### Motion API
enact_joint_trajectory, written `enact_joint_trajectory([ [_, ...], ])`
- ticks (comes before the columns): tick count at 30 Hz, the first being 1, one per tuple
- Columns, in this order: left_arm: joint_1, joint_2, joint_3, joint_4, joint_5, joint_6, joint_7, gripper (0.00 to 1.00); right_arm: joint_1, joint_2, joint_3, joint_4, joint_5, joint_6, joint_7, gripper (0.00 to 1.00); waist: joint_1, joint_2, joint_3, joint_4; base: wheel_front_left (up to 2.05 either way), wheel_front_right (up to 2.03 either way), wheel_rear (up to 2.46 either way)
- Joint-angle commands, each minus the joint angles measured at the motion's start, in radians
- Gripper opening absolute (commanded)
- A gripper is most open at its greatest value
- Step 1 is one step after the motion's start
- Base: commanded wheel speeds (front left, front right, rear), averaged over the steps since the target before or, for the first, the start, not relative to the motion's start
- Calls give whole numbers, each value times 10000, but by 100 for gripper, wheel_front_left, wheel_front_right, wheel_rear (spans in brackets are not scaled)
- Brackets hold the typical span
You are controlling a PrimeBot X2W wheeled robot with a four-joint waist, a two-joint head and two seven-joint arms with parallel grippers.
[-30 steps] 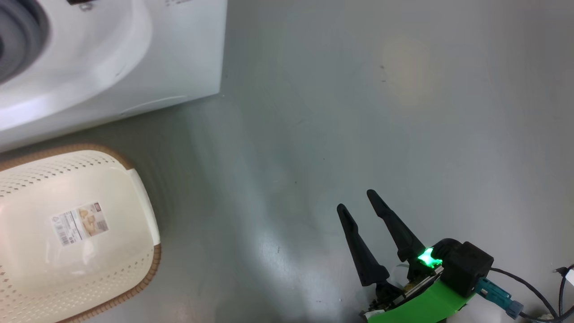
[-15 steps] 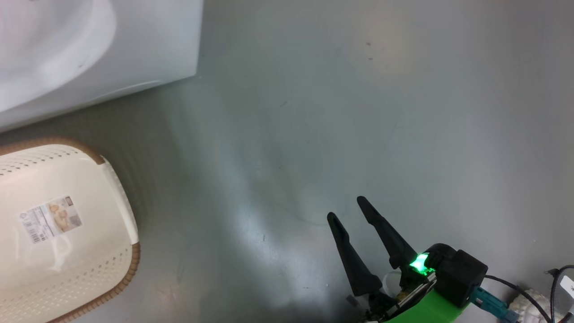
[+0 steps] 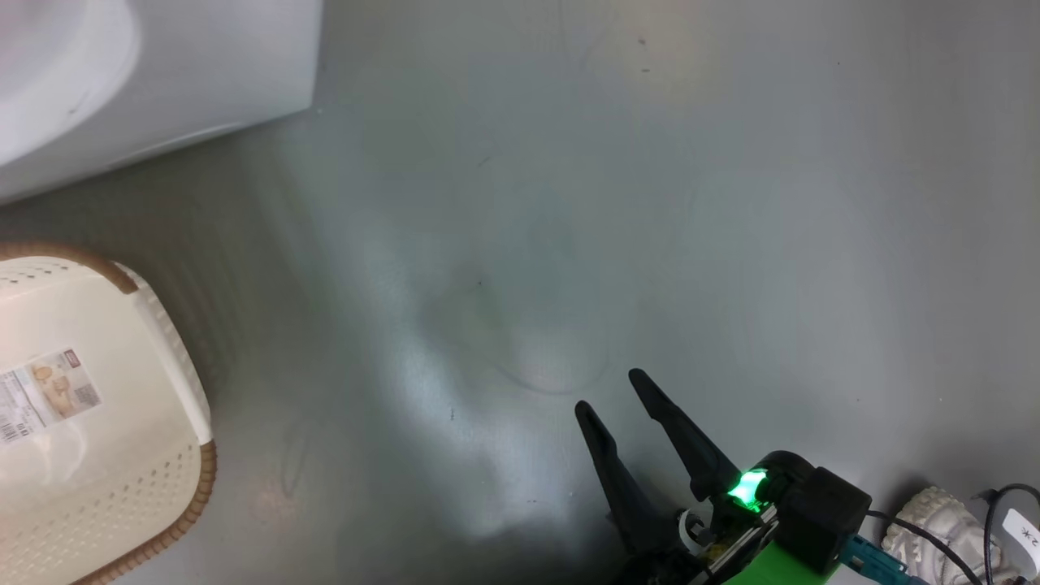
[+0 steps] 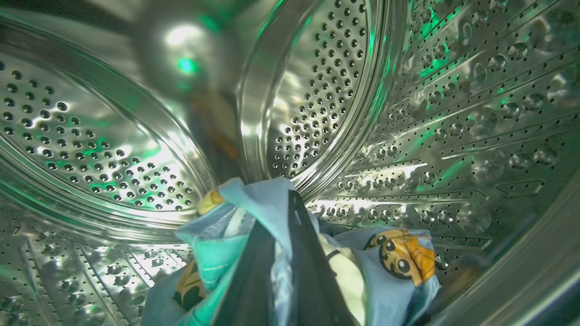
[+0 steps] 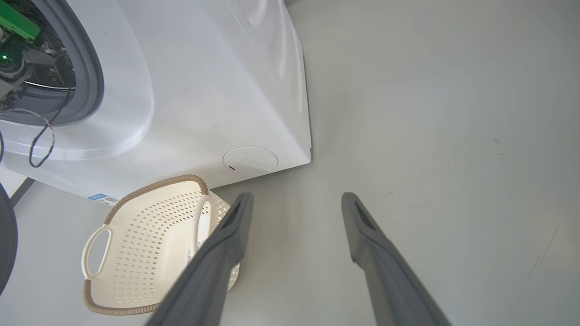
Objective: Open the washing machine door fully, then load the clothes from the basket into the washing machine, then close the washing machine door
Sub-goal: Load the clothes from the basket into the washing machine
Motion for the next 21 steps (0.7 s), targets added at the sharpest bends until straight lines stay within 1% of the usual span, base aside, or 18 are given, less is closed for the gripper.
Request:
enact_joint_trajectory([
  [1, -254, 762, 300, -206, -204, -59, 107, 0, 422, -41, 318, -239, 84, 27, -48, 100, 0, -1, 155, -93, 0, 0, 0],
  [6, -522, 1059, 203, -214, -456, -90, 77, 0, 476, -41, 573, -297, 104, 27, -48, 100, 0, -1, 212, -315, 0, 0, 0],
  [11, -887, 1232, 133, -736, -624, -102, -536, 0, 543, -41, 632, -322, 140, 27, -48, 100, 0, -1, 268, -455, 0, 0, 0],
  [13, -918, 1359, 10, -840, -699, -104, -627, 0, 553, -41, 671, -335, 153, 27, -48, 100, 0, -1, 281, -504, 0, 0, 0],
  [17, -802, 1577, -277, -716, -850, -105, -344, 0, 602, -41, 745, -352, 157, 27, -48, 100, 0, -1, 264, -571, 0, 0, 0],
  [21, -692, 1802, -572, -442, -1075, -105, 222, 0, 656, -41, 805, -375, 158, 27, -48, 100, 0, -1, 264, -633, 0, 0, 0],
])
